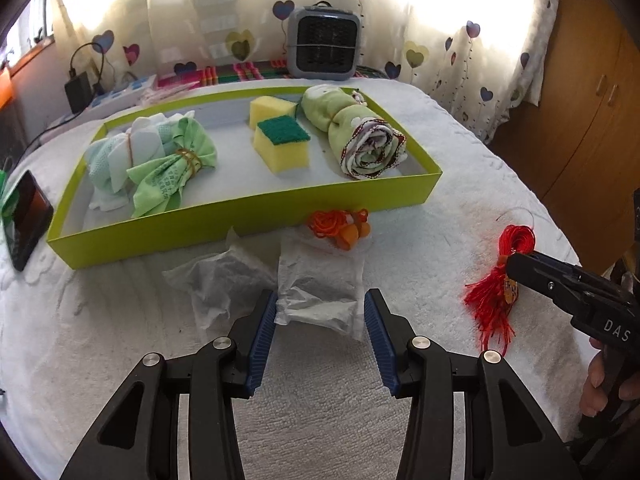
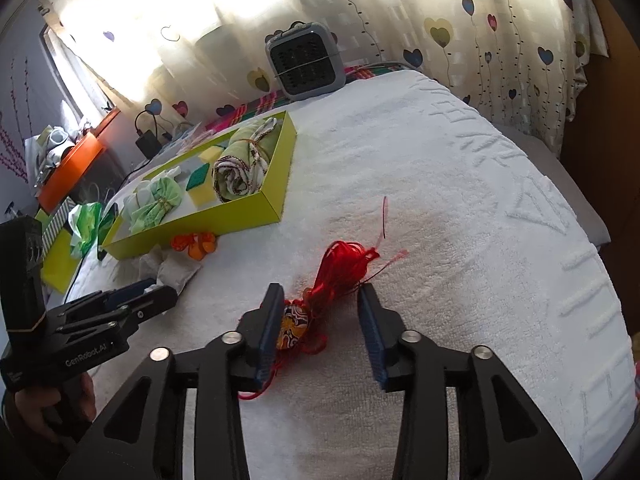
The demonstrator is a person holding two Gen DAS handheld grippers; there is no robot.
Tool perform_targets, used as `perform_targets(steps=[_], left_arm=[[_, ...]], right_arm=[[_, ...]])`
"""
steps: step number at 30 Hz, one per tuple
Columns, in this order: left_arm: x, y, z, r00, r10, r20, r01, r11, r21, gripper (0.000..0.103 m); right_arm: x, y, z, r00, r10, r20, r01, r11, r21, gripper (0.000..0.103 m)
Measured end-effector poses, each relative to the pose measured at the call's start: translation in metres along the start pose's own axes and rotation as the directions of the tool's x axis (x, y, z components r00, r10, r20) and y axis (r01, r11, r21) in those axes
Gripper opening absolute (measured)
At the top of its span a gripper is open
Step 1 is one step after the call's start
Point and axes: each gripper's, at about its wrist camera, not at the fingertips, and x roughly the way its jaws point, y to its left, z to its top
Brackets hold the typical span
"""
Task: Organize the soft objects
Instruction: 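Grasp the clear plastic wrapper with the left tool while the right tool holds the tassel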
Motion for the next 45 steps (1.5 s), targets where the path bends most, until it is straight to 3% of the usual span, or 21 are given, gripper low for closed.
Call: perform_targets(steps=[5,11,16,26,35,42,45], left_arm=[[0.005,-0.003,0.006,1.000,0.012,-0.005,-0.012,1.000,0.003,0.045],[0.010,-0.012,0.008,0.998,0.059,-0.006,-0.058,0.997,0.050,0.045],[0.009,-0.008,0.007,0.999,0.047,0.006,-0.047,0.998,0.041,0.044],[0.005,0.001,0.005,0.998,0.052,0.033,-0.052,0.999,0.000,0.017],[0.001,0.003,0.004,0.999,0.005,0.044,-0.004,1.000,-0.018,0.015],[-0.002,0.003,0.002,0.999,-0.013,0.052,0.014,1.000,-0.018,0.015],[-0.003,0.005,0.001,0.999,-0.018,0.050,0.019,1.000,-0.022,0.015]], right_arm=[[0.005,0.005,-0.001,1.000,0.000,-0.020,0.000,1.000,-0.016,0.051],[0.010,0.013,-0.003,0.999,-0.039,-0.019,0.038,0.998,-0.050,0.051],[0.009,0.014,-0.005,0.999,-0.051,-0.015,0.050,0.997,-0.056,0.051],[0.010,0.015,-0.006,0.998,-0.059,-0.011,0.058,0.996,-0.061,0.051],[0.010,0.015,-0.006,0.998,-0.060,-0.009,0.059,0.996,-0.060,0.051],[0.008,0.015,-0.006,0.999,-0.051,-0.001,0.051,0.997,-0.059,0.032],[0.008,0.016,-0.006,0.999,-0.051,0.001,0.051,0.997,-0.063,0.030]])
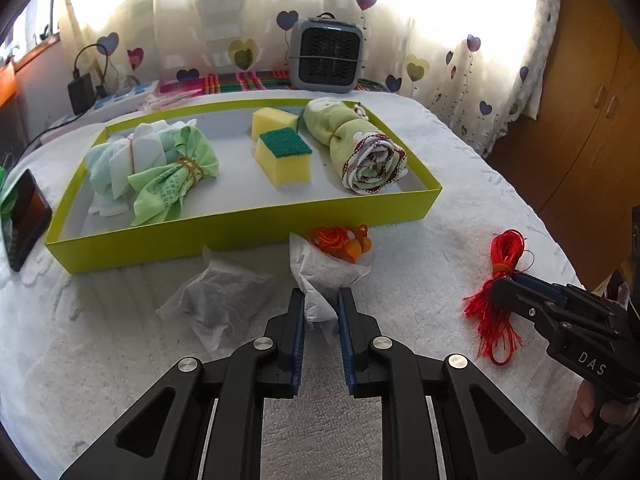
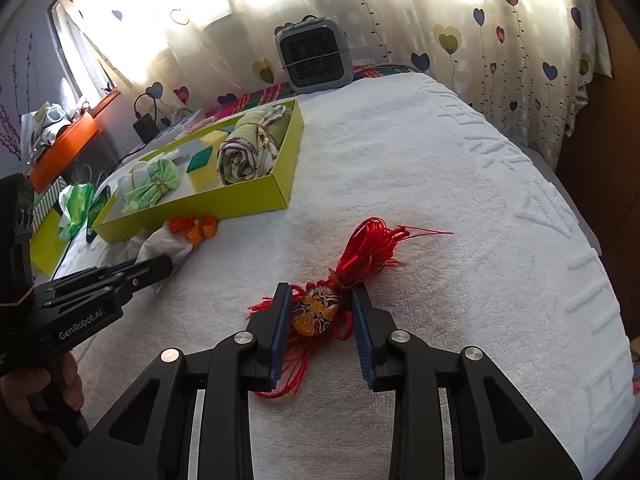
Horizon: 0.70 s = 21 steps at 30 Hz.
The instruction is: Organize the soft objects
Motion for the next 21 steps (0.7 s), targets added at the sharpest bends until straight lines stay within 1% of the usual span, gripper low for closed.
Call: perform_targets(steps=[5,10,21], left_arm=[[-0.004,0.002,-0.001,1.000,-0.010,0.010,0.010,1.000,-0.006,0.015],[-0.009,0.004,-0.002,1.000,-0.017,0.018,0.017,1.000,-0.009,0.015],[-0.029,0.012,-0.003,0.998,-0.022,0.065,0.023,0.999,-0.027,0.015]], right_arm=[[-0.002,0.003,0.000,1.000,-0.001,0.013,0.001,1.000,-0.004,0.029],[-0.005,0.007,0.000,1.000,0.015,0.024,-0.015,1.000,-0.013,0.029],[-0.015,0.022,0.004,0.997,0.044,0.060,-0.042,0.998,-0.039,0.029]])
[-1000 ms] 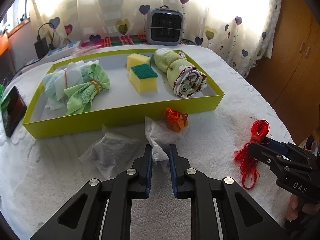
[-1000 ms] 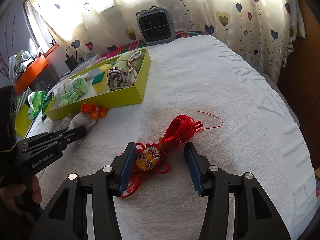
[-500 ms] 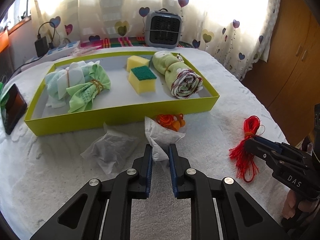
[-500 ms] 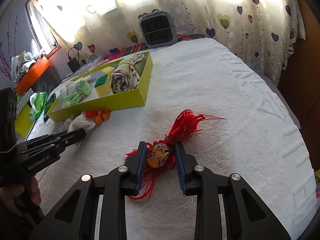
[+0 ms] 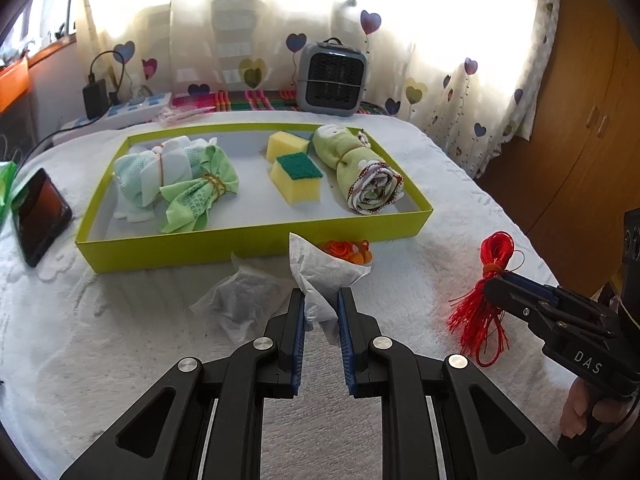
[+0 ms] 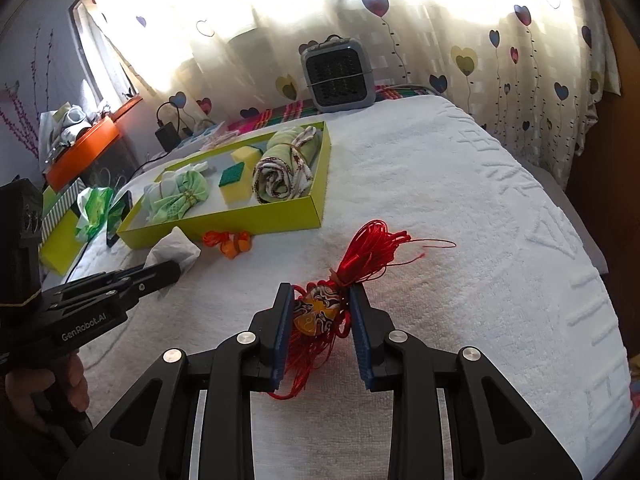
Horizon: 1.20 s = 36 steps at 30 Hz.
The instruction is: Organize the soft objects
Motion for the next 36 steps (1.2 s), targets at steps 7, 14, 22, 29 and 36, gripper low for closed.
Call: perform_targets(steps=[7,14,22,29,36], left_arm=[[-0.012,0.007,0.005,1.000,0.010,0.028,-0.010,1.000,-0.007,0.015],[-0.022,0.018,0.012,0.998,0.030,0.052,-0.029,0.999,-0.028,0.015],[-0.030,0.027,0.023,0.995,0.047,0.083,-0.044,0.998,-0.037,0.015],[-0.030,0.035,0.029,0.994,0.058,0.091,-0.054,0.998,-0.043,0.015],[-0.029,0.042,0.034,0.993,0.066,0.095,-0.062,0.997,-0.052,0.015]], right_arm=[[-0.006,0.011,0.007,1.000,0.014,0.026,-0.014,1.000,-0.018,0.029],[-0.008,0.020,0.016,0.999,0.027,0.047,-0.025,0.999,-0.040,0.029],[-0.006,0.034,0.026,0.997,0.055,0.059,-0.052,0.997,-0.061,0.029],[-0.003,0.042,0.037,0.995,0.066,0.069,-0.061,0.995,-0.077,0.029],[0.002,0.048,0.048,0.994,0.079,0.077,-0.072,0.993,-0.092,0.029]])
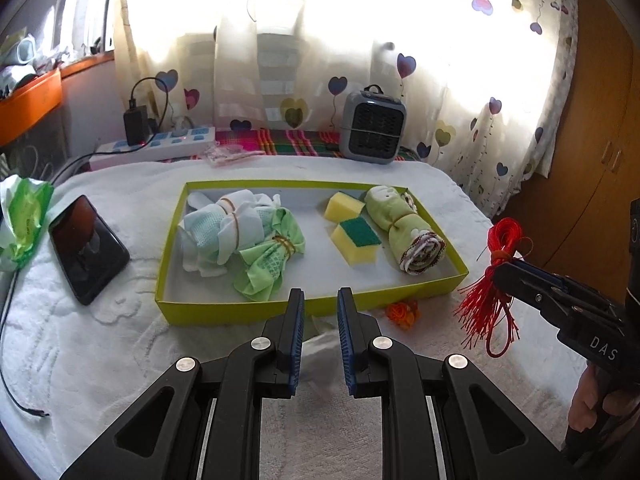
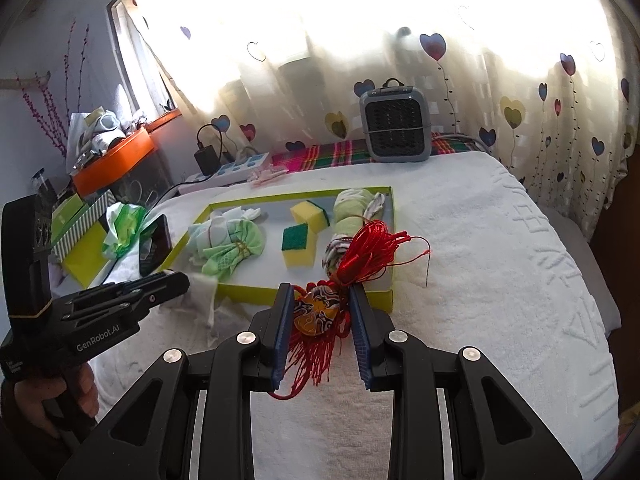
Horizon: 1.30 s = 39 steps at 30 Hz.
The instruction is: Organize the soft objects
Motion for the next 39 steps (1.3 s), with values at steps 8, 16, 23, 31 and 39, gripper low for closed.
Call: perform_targets(steps=[8,16,23,31,39], left_arm=[[0.003,0.009,0.000,1.000,-0.010,-0.011,0.010,1.000,-0.009,0.015],[0.009,0.017,-0.014,0.998,-0.030,-0.061,0.030,1.000,-0.004,0.017],[0.015,0.014,-0.036,0.992,-0.035,-0.123,0.037,0.999,0.014,0.051],[0.028,0.006,-0.044,0.987,-0.024,-0.157,0.032,0.998,0.046,0.057],[0.033,0.009,-0.047,0.986,0.009,-0.167,-0.002,0.999,0.037,0.054]], right_arm=[[0.006,0.006,0.009,1.000,0.011,0.012,-0.011,1.000,-0.010,0.029],[0.014,0.008,0.008,1.000,0.027,-0.007,-0.027,1.000,-0.008,0.029],[0.015,0.008,0.007,0.999,0.042,-0.007,-0.042,0.999,-0.005,0.029],[0.017,0.008,0.007,0.999,0.044,-0.015,-0.044,0.999,-0.004,0.029],[0.017,0.008,0.006,0.999,0.044,-0.014,-0.044,0.999,0.002,0.029]])
